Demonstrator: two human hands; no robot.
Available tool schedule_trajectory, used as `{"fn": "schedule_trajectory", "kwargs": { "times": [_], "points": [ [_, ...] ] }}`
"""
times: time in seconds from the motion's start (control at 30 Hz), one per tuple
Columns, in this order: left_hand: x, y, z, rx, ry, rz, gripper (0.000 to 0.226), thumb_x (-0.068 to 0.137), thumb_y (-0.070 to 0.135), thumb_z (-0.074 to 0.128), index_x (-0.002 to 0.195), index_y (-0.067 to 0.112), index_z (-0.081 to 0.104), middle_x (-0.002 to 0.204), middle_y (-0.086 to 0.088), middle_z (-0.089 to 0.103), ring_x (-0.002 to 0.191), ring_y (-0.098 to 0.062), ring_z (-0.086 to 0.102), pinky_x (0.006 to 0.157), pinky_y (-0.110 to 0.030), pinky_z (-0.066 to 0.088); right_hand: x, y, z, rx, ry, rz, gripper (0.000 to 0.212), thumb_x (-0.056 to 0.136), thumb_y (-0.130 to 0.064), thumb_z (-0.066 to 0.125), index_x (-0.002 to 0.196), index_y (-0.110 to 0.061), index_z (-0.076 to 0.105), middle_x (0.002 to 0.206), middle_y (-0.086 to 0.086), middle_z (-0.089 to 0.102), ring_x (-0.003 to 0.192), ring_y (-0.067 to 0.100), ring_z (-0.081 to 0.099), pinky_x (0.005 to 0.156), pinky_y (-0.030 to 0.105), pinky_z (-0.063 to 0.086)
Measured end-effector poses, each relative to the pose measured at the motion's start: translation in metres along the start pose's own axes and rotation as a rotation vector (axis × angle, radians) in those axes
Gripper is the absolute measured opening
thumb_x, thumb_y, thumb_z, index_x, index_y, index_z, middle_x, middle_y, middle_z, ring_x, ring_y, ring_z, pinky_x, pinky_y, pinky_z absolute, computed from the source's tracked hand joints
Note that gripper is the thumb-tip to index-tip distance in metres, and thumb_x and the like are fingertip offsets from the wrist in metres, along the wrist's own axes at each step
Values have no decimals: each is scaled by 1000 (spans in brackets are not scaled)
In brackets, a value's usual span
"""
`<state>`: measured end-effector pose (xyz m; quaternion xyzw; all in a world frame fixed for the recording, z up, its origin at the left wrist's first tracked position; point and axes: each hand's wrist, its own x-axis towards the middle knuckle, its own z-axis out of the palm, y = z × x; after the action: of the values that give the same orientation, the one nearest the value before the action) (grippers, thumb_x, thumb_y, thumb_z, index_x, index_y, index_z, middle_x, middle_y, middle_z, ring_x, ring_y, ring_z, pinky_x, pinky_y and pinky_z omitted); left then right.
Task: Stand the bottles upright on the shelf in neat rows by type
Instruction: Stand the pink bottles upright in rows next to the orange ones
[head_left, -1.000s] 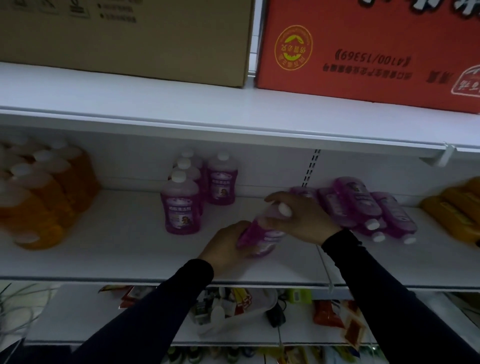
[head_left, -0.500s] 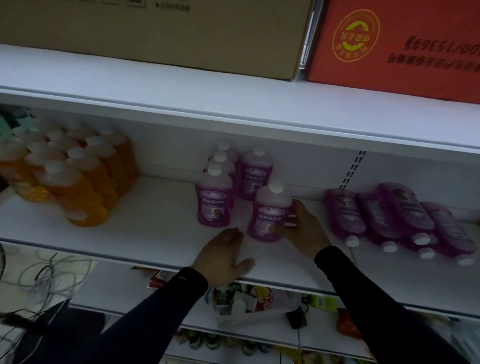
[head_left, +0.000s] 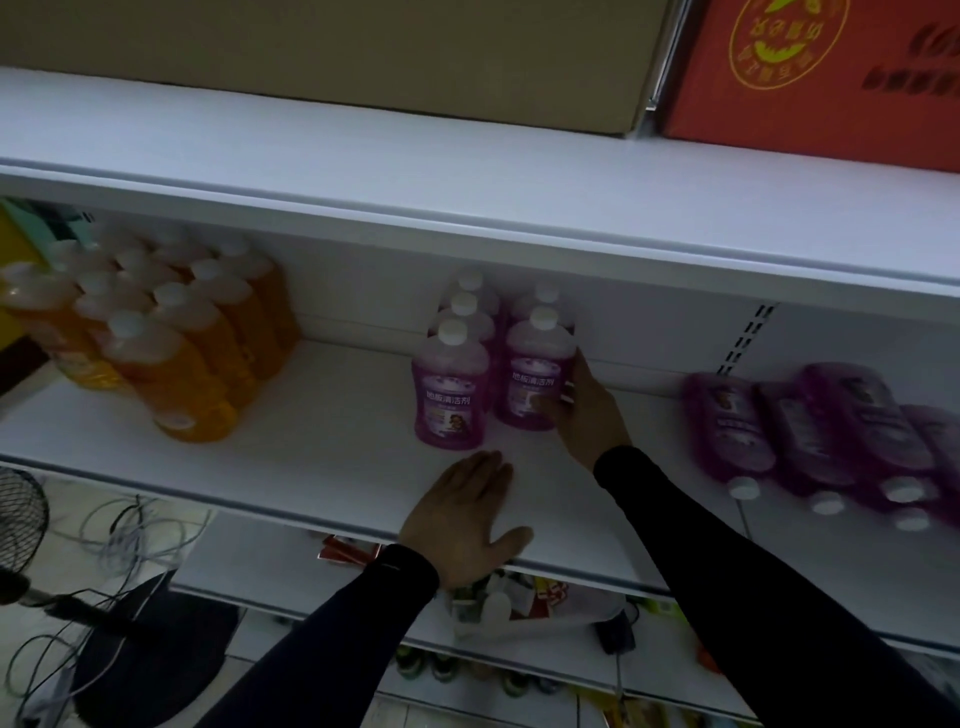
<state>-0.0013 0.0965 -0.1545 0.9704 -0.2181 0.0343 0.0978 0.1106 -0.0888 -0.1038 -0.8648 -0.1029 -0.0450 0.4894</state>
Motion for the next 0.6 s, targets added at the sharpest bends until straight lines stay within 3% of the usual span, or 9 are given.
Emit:
{"fn": "schedule_trajectory", "kwargs": {
  "times": [0.07, 0.13, 0.4, 0.5, 0.6],
  "points": [
    [0, 0, 1, 4, 13, 2, 82, 93, 68, 24, 154, 14, 14, 161, -7, 11, 148, -18, 8, 120, -29, -2, 1, 0, 3, -64, -2, -10, 84, 89, -17, 66, 154, -14, 13, 137, 11, 55, 113, 25, 61, 99, 38, 48],
    [0, 0, 1, 4, 27, 1, 81, 93, 68, 25, 154, 14, 15, 161, -6, 12, 148, -18, 9, 118, -28, -4, 3, -1, 4, -113, -9, -20, 83, 91, -17, 63, 154, -11, 10, 140, 13, 52, 115, 29, 60, 101, 43, 46],
    [1, -3, 2, -18, 20, 3, 83, 93, 68, 24, 153, 12, 16, 161, -8, 13, 148, -19, 10, 119, -29, -2, -3, -5, -1, -134, -53, 79, 83, 91, -33, 64, 153, -11, 15, 146, 12, 46, 127, 25, 51, 107, 39, 41],
    [2, -4, 3, -47, -13, -11, 83, 93, 69, 24, 154, 13, 14, 162, -6, 10, 148, -17, 8, 118, -29, -4, -19, 4, -20, -281, 107, 47, 72, 90, -36, 64, 148, -8, 32, 139, 14, 51, 125, 27, 51, 107, 36, 39],
    [7, -6, 0, -117, -79, -23, 84, 92, 69, 29, 154, 14, 15, 162, -5, 9, 147, -17, 7, 116, -27, -3, -33, 26, -60, -568, 328, 89, 67, 94, -46, 52, 146, -6, 37, 144, 20, 44, 135, 31, 37, 113, 35, 26]
  ]
}}
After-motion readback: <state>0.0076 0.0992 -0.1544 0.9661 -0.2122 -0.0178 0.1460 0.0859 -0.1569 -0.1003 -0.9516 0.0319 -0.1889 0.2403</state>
